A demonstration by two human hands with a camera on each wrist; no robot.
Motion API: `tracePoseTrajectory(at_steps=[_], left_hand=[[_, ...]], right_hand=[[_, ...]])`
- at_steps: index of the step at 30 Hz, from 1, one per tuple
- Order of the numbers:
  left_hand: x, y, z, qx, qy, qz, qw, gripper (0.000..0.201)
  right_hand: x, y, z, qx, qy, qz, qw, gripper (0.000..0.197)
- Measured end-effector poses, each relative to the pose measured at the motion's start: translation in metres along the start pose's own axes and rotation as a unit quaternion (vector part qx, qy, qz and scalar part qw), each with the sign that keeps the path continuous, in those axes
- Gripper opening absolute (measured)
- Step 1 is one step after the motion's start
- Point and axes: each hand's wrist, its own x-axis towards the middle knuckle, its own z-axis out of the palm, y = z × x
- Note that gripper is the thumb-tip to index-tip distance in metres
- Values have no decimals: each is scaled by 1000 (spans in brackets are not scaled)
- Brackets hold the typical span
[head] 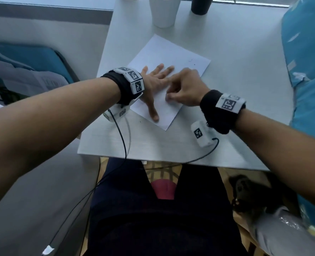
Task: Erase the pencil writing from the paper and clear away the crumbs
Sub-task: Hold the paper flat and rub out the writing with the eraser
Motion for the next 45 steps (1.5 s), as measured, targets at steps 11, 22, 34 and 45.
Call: tracePoseTrajectory(at_steps=[11,22,34,45], left_hand=[[19,0,-30,-36,137,16,990,120],[43,-4,-42,-11,-11,-43,999,163],[41,6,-47,19,-15,-69,997,161],[38,2,-45,5,17,-53,998,161]], right_hand=[[51,62,-64,-5,84,96,992,20],[35,25,-18,-14,-19,-12,1000,3],[42,39,-39,-41,-10,20,999,9],[28,45,-52,-48,-4,62,997,10]])
